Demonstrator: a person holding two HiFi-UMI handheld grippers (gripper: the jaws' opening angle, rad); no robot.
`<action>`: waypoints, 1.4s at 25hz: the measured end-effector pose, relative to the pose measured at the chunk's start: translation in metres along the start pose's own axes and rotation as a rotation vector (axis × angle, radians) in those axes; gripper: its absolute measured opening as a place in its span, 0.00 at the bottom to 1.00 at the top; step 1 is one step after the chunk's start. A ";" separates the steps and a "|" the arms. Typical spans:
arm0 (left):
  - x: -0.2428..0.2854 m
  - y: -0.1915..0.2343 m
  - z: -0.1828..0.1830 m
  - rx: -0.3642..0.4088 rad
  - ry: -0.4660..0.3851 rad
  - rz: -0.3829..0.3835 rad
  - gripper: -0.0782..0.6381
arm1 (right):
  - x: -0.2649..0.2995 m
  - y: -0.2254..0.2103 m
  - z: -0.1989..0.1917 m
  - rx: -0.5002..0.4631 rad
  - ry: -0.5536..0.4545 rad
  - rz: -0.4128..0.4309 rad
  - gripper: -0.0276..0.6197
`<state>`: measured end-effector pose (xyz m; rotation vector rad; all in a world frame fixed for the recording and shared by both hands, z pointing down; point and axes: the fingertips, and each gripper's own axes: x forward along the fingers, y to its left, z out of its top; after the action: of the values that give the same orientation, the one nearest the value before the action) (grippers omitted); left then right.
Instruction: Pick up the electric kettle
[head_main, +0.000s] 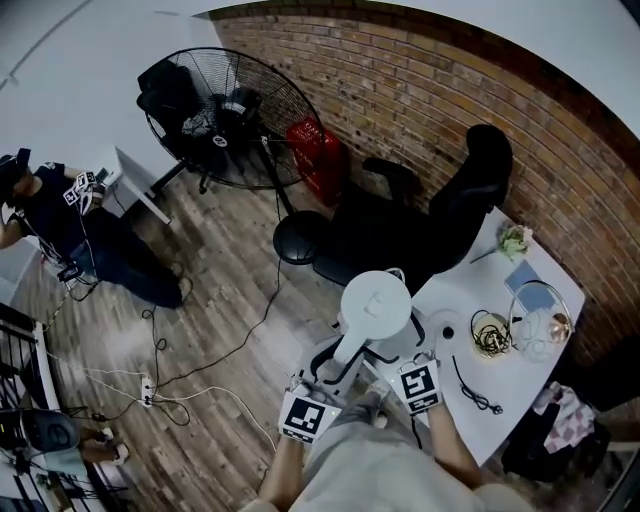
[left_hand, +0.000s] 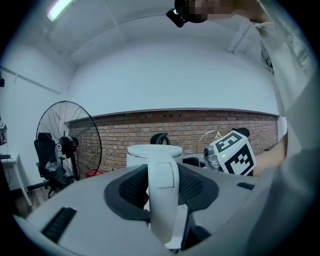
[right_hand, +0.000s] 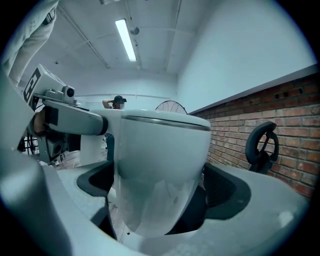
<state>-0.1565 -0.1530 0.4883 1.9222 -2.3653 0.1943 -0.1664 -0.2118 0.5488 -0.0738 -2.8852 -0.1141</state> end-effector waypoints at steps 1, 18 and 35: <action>-0.003 0.003 0.004 0.027 -0.024 0.003 0.34 | 0.002 0.004 0.002 -0.003 -0.002 0.010 0.90; -0.034 0.039 0.018 0.045 -0.078 0.073 0.34 | 0.032 0.037 0.028 -0.043 -0.023 0.084 0.90; -0.033 0.041 0.027 0.053 -0.092 0.067 0.34 | 0.032 0.035 0.037 -0.053 -0.051 0.073 0.90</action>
<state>-0.1896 -0.1171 0.4554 1.9152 -2.5106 0.1781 -0.2047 -0.1728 0.5238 -0.1940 -2.9261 -0.1773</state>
